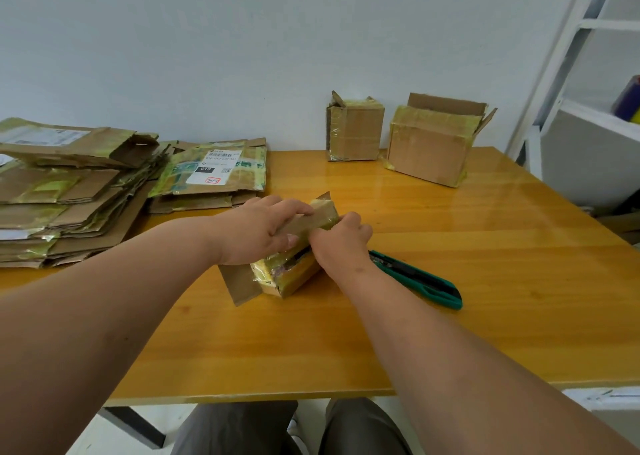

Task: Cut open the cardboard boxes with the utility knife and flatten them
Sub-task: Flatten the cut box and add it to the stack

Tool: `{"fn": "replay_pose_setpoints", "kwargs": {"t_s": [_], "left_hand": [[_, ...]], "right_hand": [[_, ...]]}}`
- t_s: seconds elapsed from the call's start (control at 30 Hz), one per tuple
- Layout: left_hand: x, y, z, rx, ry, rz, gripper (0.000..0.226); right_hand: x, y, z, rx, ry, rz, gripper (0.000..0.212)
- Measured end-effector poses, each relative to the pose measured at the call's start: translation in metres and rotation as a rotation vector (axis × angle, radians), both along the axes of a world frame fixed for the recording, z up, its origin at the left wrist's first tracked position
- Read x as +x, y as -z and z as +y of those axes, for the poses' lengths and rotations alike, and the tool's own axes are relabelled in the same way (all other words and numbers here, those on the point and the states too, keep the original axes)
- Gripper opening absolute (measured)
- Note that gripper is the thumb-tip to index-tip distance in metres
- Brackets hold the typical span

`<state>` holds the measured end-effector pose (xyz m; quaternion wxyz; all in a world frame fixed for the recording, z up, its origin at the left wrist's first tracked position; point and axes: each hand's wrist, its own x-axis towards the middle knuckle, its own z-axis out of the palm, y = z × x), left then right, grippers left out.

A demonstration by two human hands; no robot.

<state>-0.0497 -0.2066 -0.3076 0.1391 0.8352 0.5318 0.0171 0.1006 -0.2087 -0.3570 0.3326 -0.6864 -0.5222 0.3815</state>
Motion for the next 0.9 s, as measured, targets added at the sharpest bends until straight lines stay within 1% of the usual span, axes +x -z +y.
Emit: {"fn": "replay_pose_setpoints", "kwargs": {"t_s": [0.1, 0.2, 0.23, 0.3, 0.33, 0.37, 0.43, 0.5, 0.53, 0.57, 0.6, 0.63, 0.67, 0.7, 0.73, 0.77, 0.87, 0.9], "left_hand": [[0.001, -0.004, 0.001, 0.02, -0.015, 0.042, 0.052], [-0.006, -0.007, 0.002, -0.001, -0.073, 0.067, 0.056], [-0.008, -0.007, 0.002, -0.014, -0.091, 0.078, 0.064], [-0.008, -0.003, 0.001, -0.02, -0.119, 0.115, 0.087], [-0.008, -0.001, 0.001, -0.004, -0.128, 0.125, 0.095], [-0.008, 0.002, 0.001, 0.019, -0.134, 0.121, 0.098], [-0.009, 0.004, 0.002, 0.041, -0.143, 0.065, 0.092], [-0.011, 0.002, 0.002, 0.009, -0.168, -0.008, 0.074], [-0.011, -0.001, 0.001, -0.021, -0.194, -0.065, 0.061], [-0.012, -0.003, -0.001, -0.06, -0.233, -0.167, 0.045], [-0.013, -0.005, -0.001, -0.098, -0.29, -0.317, 0.033], [-0.014, -0.008, -0.002, -0.133, -0.354, -0.479, 0.032], [-0.015, -0.01, -0.003, -0.166, -0.418, -0.608, 0.032], [-0.016, -0.011, -0.002, -0.182, -0.457, -0.684, 0.032], [-0.017, -0.011, -0.002, -0.188, -0.478, -0.726, 0.031], [-0.018, -0.011, -0.001, -0.195, -0.485, -0.752, 0.029], [-0.019, -0.008, 0.001, -0.194, -0.507, -0.783, 0.025], [-0.02, -0.008, 0.002, -0.193, -0.508, -0.783, 0.024]], "right_hand": [[0.009, 0.005, -0.003, 0.028, 0.0, -0.004, 0.037], [0.021, 0.011, -0.009, 0.067, -0.034, 0.005, 0.039], [0.022, 0.011, -0.009, 0.078, -0.051, 0.014, 0.039], [0.023, 0.009, -0.01, 0.098, -0.076, 0.021, 0.039], [0.024, 0.009, -0.011, 0.112, -0.086, 0.018, 0.04], [0.024, 0.009, -0.011, 0.125, -0.099, 0.008, 0.04], [0.026, 0.01, -0.013, 0.151, -0.134, -0.026, 0.037], [0.028, 0.011, -0.012, 0.178, -0.159, -0.068, 0.032], [0.029, 0.012, -0.011, 0.19, -0.172, -0.1, 0.03], [0.03, 0.013, -0.011, 0.209, -0.18, -0.142, 0.026], [0.032, 0.013, -0.011, 0.231, -0.176, -0.174, 0.019], [0.033, 0.014, -0.012, 0.263, -0.165, -0.192, 0.021], [0.034, 0.016, -0.013, 0.301, -0.153, -0.191, 0.036], [0.035, 0.016, -0.014, 0.328, -0.145, -0.175, 0.048], [0.035, 0.016, -0.014, 0.337, -0.138, -0.172, 0.054], [0.034, 0.016, -0.013, 0.335, -0.139, -0.205, 0.054], [0.03, 0.011, -0.004, 0.296, -0.129, -0.462, 0.043], [0.028, 0.008, -0.002, 0.283, -0.125, -0.538, 0.043]]}}
